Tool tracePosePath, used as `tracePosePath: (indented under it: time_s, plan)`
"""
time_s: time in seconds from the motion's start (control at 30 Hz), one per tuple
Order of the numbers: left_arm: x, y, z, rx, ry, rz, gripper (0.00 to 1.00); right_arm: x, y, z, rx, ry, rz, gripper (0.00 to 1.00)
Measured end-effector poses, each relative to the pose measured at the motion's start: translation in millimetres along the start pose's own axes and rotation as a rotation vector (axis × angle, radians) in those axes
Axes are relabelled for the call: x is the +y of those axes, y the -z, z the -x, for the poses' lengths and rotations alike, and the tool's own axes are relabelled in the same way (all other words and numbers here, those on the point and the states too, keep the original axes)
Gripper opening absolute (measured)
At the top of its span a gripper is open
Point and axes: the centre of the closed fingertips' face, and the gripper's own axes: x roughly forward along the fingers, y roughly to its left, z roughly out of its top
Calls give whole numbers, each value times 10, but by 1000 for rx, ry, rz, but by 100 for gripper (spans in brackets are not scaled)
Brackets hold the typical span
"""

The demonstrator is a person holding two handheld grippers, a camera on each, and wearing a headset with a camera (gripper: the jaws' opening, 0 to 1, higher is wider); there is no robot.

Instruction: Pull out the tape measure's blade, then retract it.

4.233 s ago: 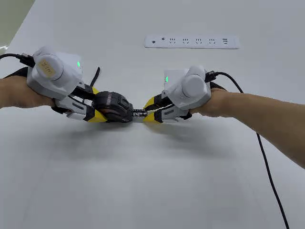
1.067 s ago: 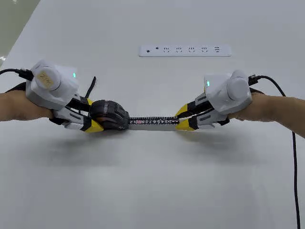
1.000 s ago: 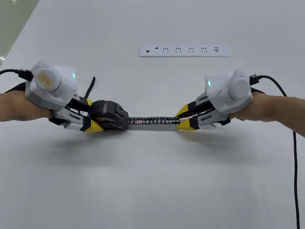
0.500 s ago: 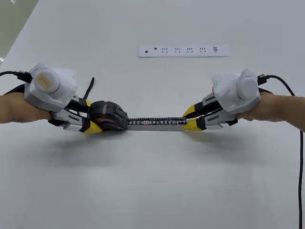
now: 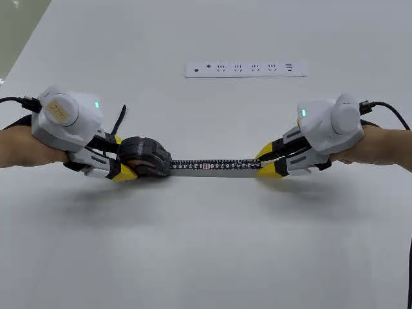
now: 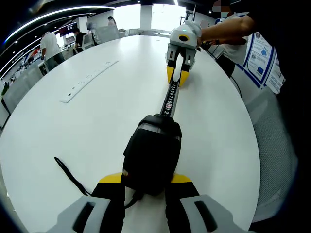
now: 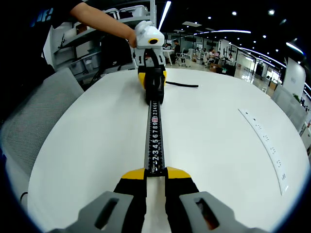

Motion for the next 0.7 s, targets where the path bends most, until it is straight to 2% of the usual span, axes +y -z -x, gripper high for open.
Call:
tracePosePath:
  time_s: [0.7]
  plan:
    - [-8,-8,-1,3,-1,3,29,13,199,197,22,14,-25,12]
